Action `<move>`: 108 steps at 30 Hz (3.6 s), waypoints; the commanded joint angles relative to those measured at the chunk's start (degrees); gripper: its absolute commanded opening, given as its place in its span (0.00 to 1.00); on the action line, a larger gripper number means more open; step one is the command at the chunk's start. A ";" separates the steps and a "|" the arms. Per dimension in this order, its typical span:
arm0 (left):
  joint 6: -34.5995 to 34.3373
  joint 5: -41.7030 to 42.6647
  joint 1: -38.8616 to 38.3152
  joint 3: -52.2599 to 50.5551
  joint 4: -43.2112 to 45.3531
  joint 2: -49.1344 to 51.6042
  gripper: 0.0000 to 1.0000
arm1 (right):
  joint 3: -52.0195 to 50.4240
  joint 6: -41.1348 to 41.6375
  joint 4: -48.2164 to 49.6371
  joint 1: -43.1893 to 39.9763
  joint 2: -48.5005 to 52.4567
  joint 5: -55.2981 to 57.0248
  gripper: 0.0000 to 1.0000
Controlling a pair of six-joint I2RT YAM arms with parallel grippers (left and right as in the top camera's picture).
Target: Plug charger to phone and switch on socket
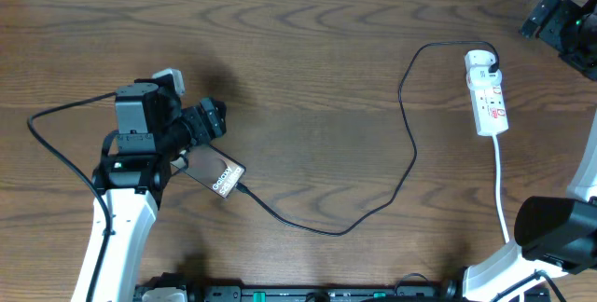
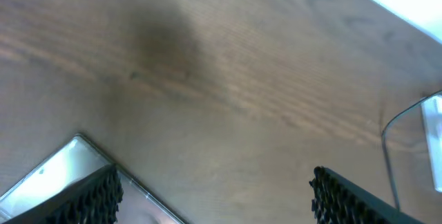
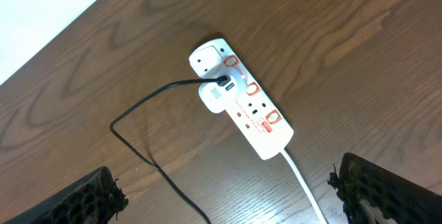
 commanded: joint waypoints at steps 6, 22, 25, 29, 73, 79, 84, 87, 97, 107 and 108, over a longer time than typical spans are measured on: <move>1.44 -12.66 -1.40 -7.61 -1.18 -14.03 0.86 | 0.09 1.01 -0.15 0.07 0.37 0.90 0.99; 6.14 -20.46 -3.87 -46.62 42.53 -54.90 0.86 | 0.09 1.01 -0.15 0.07 0.37 0.90 0.99; 6.21 -20.35 -3.56 -46.75 36.35 -59.47 0.86 | 0.09 1.01 -0.15 0.07 0.37 0.90 0.99; 6.38 -17.88 -1.31 -46.75 23.98 -66.07 0.86 | 0.09 1.01 -0.15 0.07 0.37 0.90 0.99; 7.21 -17.29 1.29 -46.75 16.90 -66.23 0.85 | 0.09 1.01 -0.15 0.07 0.39 0.90 0.99; 7.21 -17.29 1.29 -46.75 16.87 -66.23 0.86 | 0.09 0.83 -0.15 0.07 0.37 1.64 0.99; 7.21 -17.29 1.29 -46.75 16.87 -66.23 0.86 | -0.57 0.76 -0.31 0.28 -0.79 2.99 0.99; 7.21 -17.29 1.29 -46.75 16.87 -66.23 0.86 | -3.98 0.79 0.31 1.40 -4.52 5.55 0.99; 7.21 -17.29 1.29 -46.75 16.90 -66.23 0.86 | -49.11 0.76 44.74 12.13 -31.43 6.05 0.99; 7.21 -17.29 1.29 -46.75 16.90 -66.23 0.86 | -93.13 1.07 81.18 16.74 -56.98 5.33 0.99; 7.21 -17.29 1.29 -46.75 16.87 -66.23 0.86 | -96.39 1.07 82.64 16.76 -59.69 5.35 0.99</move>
